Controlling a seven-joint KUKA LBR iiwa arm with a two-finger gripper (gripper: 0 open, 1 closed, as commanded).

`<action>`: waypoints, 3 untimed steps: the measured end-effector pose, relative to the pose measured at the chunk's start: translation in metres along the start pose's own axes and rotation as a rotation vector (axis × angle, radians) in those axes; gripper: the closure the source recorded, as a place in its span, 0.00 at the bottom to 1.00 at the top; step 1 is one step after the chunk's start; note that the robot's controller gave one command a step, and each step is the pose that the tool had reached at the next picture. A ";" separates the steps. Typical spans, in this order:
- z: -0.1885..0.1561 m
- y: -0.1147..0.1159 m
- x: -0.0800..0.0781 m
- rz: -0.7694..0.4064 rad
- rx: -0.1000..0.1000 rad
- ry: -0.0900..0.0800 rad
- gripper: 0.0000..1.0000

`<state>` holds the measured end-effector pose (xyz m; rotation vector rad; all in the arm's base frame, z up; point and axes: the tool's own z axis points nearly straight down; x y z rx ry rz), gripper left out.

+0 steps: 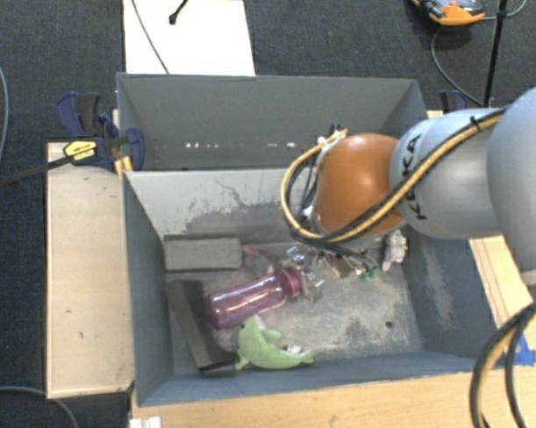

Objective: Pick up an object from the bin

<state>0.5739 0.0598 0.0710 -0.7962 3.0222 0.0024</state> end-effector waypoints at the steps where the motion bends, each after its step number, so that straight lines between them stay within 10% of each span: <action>1: 0.000 0.000 0.000 0.000 0.000 0.000 1.00; 2: -0.075 -0.024 -0.008 -0.319 0.001 -0.004 1.00; 3: -0.075 -0.023 -0.008 -0.319 0.001 -0.004 1.00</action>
Offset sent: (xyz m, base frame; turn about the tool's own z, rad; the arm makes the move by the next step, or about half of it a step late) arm 0.0167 -0.0172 0.0746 -0.3237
